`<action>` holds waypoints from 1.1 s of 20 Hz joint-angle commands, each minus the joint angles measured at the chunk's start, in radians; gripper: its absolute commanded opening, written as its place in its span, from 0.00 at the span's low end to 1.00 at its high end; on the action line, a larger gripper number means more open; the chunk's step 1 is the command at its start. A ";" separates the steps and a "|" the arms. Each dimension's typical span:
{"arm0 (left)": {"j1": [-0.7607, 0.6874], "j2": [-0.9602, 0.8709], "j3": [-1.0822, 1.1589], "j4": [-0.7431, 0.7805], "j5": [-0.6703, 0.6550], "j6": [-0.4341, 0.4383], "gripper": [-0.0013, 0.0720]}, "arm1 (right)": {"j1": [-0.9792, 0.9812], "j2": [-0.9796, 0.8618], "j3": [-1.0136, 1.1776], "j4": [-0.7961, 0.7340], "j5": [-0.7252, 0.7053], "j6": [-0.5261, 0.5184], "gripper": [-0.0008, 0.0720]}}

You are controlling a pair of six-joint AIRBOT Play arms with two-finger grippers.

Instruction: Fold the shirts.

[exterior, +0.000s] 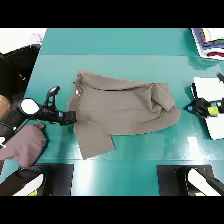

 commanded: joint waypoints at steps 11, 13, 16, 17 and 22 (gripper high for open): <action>0.001 0.001 0.081 0.023 0.031 -0.001 0.06 | 0.004 -0.288 -0.153 0.090 -0.245 -0.086 0.54; 0.001 0.000 0.081 0.021 0.030 -0.001 0.06 | 0.065 -0.314 -0.106 0.089 -0.246 -0.086 0.45; 0.001 0.001 0.093 -0.001 0.013 -0.001 0.05 | 0.132 -0.309 -0.056 0.072 -0.240 -0.086 0.03; 0.001 0.003 0.116 0.000 -0.004 0.000 0.05 | 0.142 -0.288 -0.038 0.071 -0.232 -0.086 0.03; 0.001 0.137 0.426 0.097 -0.071 0.007 0.05 | 0.129 -0.072 0.206 0.072 -0.159 -0.086 0.03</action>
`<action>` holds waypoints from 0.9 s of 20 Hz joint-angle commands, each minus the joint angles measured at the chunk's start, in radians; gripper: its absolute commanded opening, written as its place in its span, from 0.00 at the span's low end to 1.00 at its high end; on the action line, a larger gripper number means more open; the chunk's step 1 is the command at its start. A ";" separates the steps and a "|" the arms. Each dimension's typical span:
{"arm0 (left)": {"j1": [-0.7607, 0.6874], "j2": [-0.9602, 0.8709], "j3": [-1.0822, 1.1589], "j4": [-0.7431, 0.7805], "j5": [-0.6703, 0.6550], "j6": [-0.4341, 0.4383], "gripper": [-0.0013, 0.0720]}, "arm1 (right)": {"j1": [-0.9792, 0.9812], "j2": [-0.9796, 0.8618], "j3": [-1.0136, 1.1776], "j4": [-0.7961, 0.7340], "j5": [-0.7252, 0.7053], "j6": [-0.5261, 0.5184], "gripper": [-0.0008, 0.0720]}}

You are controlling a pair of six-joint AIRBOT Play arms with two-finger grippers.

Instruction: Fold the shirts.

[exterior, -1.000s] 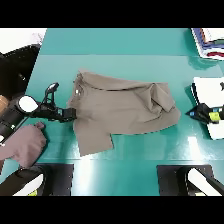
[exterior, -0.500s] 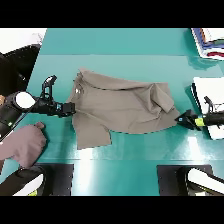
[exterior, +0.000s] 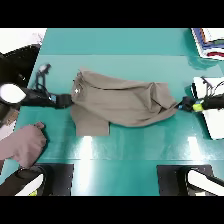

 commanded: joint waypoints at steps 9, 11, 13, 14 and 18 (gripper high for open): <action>0.001 0.129 1.031 0.117 -0.180 -0.059 0.05 | -0.143 0.456 0.732 -0.005 0.046 0.002 0.03; 0.001 0.129 1.158 0.117 -0.183 -0.077 0.05 | -0.190 0.490 0.822 -0.082 0.076 0.047 0.03; 0.001 0.129 1.228 0.118 -0.174 -0.077 0.05 | -0.190 0.491 0.908 -0.161 0.109 0.065 0.03; 0.001 0.129 1.233 0.121 -0.173 -0.076 0.05 | -0.172 0.480 0.948 -0.187 0.130 0.074 0.03; 0.001 0.125 1.067 0.232 -0.190 -0.072 0.05 | -0.033 0.364 1.067 -0.241 0.265 0.144 0.03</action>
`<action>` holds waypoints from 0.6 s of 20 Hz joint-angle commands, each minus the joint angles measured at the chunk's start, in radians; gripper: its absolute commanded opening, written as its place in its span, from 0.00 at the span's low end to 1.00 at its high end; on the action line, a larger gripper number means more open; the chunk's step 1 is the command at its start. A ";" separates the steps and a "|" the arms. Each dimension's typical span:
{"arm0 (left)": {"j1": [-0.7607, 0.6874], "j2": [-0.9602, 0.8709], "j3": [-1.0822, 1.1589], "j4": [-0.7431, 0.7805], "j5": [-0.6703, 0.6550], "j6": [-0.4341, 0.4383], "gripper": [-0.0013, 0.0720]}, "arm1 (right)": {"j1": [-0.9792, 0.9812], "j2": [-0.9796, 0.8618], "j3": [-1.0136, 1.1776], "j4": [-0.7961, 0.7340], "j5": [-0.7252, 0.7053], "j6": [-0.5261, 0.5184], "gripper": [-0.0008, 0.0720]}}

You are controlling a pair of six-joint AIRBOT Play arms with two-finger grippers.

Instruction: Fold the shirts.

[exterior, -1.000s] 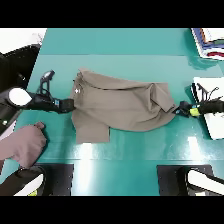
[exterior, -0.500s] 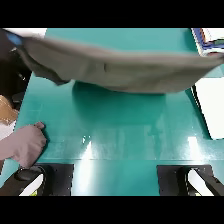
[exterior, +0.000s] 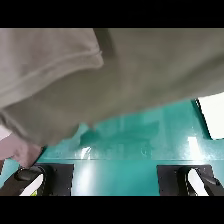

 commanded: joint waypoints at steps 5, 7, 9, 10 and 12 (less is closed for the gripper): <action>0.001 -0.146 -0.402 0.164 -0.031 0.009 0.05 | 0.245 -0.311 0.046 -0.224 0.289 0.169 0.03; 0.001 -0.256 -0.505 0.164 -0.025 0.024 0.06 | 0.293 -0.416 -0.053 -0.267 0.294 0.169 0.03; 0.001 -0.388 -0.579 0.164 0.009 0.026 0.06 | 0.312 -0.526 -0.166 -0.264 0.274 0.169 0.03; 0.001 -0.453 -0.597 0.164 0.040 0.027 0.06 | 0.311 -0.591 -0.213 -0.264 0.248 0.168 0.03; 0.001 -0.582 -0.600 0.164 0.143 0.043 0.05 | 0.310 -0.697 -0.272 -0.264 0.156 0.161 0.03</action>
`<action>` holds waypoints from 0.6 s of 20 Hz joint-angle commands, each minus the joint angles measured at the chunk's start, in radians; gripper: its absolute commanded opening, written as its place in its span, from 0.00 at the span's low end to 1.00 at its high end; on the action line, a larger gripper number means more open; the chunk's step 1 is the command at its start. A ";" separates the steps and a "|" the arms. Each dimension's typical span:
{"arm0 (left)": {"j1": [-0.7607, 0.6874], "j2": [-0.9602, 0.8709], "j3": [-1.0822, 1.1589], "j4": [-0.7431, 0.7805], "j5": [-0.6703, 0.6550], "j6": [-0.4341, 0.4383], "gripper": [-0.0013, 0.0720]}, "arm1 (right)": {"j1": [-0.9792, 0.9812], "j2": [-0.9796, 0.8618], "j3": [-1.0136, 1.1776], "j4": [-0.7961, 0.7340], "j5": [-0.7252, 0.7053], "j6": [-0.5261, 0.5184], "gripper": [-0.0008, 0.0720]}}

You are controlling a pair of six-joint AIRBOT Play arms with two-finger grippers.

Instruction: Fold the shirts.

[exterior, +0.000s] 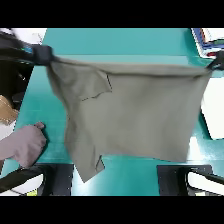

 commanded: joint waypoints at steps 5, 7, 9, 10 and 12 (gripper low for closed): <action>0.001 -0.373 0.035 0.006 0.377 0.024 0.05 | 0.021 -0.388 0.037 -0.014 -0.254 -0.055 0.03; 0.001 -0.413 0.084 0.013 0.388 0.025 0.05 | 0.021 -0.440 0.116 -0.011 -0.266 -0.055 0.03; 0.001 -0.409 0.094 0.021 0.375 0.029 0.06 | 0.020 -0.454 0.162 -0.012 -0.263 -0.055 0.03; 0.001 -0.409 0.107 0.020 0.318 0.053 0.06 | 0.020 -0.448 0.167 -0.012 -0.255 -0.066 0.03; 0.001 -0.409 0.126 0.021 0.134 0.095 0.06 | 0.020 -0.415 0.134 -0.013 -0.220 -0.073 0.03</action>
